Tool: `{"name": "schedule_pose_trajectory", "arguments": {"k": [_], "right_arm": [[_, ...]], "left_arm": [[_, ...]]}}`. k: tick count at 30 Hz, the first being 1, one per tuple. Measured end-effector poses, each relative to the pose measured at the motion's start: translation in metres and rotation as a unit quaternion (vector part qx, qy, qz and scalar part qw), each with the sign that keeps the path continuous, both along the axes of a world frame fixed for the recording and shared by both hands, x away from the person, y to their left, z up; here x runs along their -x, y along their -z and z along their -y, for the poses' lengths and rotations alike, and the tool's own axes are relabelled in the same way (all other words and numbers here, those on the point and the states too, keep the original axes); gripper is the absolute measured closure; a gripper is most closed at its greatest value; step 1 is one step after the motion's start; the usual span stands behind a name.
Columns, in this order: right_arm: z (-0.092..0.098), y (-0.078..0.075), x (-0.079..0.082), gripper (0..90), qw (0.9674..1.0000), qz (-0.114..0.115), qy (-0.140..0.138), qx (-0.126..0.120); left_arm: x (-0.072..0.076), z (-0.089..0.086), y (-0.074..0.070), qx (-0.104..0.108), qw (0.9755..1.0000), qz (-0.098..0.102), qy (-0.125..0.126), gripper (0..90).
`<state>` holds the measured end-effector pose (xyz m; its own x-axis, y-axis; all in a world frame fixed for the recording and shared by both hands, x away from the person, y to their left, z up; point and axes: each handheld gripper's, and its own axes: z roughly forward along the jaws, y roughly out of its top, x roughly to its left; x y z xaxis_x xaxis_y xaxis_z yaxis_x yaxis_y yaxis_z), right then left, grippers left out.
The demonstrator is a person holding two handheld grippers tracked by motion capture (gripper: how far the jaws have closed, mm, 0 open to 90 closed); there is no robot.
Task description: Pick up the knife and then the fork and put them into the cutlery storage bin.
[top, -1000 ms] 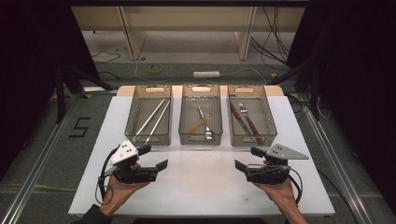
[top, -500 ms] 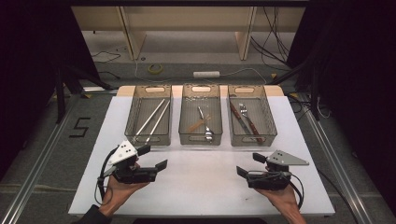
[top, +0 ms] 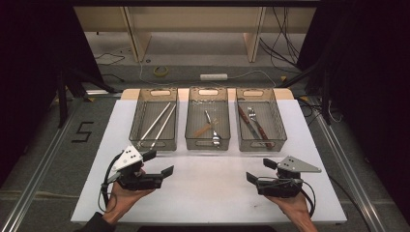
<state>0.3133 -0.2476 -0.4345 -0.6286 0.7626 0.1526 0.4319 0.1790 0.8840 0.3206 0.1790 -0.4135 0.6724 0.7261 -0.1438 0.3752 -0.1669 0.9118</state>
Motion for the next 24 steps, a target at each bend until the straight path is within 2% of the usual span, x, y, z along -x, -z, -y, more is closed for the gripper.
{"name": "schedule_pose_trajectory", "arguments": {"k": [24], "right_arm": [[-0.0011,0.0,-0.0002,17.2,1.0,-0.001,0.001,0.003]], "left_arm": [[0.0001,0.0002,0.0,0.0,1.0,0.0,0.0,15.7]]}}
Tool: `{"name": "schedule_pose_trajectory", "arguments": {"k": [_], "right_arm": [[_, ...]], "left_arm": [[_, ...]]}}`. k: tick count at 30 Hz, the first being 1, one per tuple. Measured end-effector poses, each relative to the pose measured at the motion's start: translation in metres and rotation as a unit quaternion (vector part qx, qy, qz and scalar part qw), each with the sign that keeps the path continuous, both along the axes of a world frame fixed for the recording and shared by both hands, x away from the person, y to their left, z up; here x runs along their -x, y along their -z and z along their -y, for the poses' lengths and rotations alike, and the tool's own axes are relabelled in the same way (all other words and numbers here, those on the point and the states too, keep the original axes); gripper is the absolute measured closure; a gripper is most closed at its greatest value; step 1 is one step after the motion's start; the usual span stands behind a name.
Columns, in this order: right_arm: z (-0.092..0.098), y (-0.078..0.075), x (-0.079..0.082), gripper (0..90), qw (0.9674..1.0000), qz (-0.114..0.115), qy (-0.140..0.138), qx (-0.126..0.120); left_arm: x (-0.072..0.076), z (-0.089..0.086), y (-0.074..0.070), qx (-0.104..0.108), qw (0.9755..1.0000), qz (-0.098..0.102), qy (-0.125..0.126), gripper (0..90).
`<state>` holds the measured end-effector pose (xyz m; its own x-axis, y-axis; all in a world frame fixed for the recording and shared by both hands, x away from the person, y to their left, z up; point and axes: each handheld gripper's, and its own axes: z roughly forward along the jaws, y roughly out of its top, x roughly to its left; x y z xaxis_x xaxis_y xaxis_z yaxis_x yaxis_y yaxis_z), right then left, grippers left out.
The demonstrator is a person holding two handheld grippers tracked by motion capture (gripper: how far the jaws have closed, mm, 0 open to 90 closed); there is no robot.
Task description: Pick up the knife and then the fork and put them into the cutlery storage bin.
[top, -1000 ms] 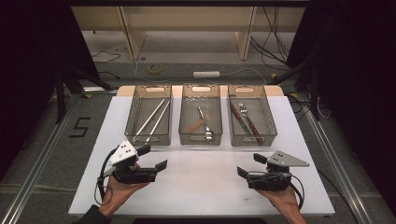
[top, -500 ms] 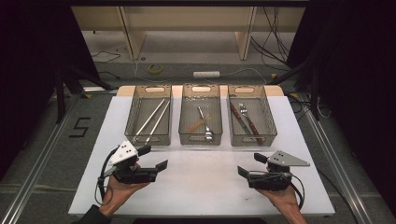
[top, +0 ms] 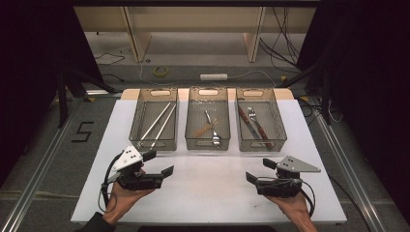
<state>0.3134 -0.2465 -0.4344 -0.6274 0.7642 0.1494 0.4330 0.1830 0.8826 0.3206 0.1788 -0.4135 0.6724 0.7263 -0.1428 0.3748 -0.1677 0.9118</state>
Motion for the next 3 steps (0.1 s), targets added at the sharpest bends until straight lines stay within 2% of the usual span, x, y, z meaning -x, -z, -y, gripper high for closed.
{"name": "schedule_pose_trajectory", "arguments": {"k": [3], "right_arm": [[0.0,0.0,-0.0001,17.2,1.0,0.0,0.0,0.0]], "left_arm": [[-0.0001,-0.0002,0.0,0.0,1.0,0.0,0.0,15.7]]}}
